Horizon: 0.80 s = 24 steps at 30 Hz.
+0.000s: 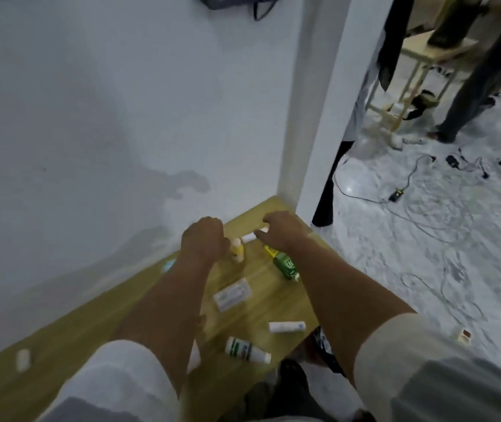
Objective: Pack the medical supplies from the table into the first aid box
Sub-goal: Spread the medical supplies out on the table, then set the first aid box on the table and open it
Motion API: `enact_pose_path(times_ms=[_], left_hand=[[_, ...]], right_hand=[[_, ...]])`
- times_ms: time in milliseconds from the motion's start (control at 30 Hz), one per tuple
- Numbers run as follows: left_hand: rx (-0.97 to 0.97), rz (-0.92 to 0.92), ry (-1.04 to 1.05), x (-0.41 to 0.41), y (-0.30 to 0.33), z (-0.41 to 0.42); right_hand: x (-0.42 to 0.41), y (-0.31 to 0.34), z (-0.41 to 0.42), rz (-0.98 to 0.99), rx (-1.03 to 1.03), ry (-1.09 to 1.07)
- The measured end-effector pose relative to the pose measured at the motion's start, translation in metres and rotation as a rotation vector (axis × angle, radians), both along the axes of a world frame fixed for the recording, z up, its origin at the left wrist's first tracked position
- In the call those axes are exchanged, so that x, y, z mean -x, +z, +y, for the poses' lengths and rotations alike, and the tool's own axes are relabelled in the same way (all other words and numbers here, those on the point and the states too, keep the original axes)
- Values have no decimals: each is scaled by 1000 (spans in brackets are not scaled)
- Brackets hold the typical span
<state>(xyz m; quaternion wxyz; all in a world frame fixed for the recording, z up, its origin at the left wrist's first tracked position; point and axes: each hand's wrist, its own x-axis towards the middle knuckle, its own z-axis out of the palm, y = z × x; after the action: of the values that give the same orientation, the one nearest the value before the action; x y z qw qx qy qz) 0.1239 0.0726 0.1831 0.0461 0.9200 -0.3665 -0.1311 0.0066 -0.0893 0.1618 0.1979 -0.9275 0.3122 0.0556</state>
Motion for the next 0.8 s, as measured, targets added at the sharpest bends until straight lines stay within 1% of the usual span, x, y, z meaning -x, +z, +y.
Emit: enact_pose_path(times_ms=[133,233,333,433,533,600,700,800], left_hand=[[-15,-107,122,-29,9,87],[-34,-145,209,-45,-1,143],[-13,-196,285,-60,-23,185],[-1,-269,333,-68,-55,212],[-21,-366,341,-62,-90,225],[5,-427,345,-50,-104,232],[103,-545,391,-16,-113,245],[222,-544,458,40,-110,265]], right_hand=[[-50,21,64,-66,86,167],[-82,19,109,-124,116,272],[-108,-4,145,-161,152,354],[-121,-43,171,-211,207,429],[-120,-81,185,-253,260,466],[-114,-95,190,-284,293,481],[-89,-103,205,-415,320,474],[-40,-108,226,-509,241,451]])
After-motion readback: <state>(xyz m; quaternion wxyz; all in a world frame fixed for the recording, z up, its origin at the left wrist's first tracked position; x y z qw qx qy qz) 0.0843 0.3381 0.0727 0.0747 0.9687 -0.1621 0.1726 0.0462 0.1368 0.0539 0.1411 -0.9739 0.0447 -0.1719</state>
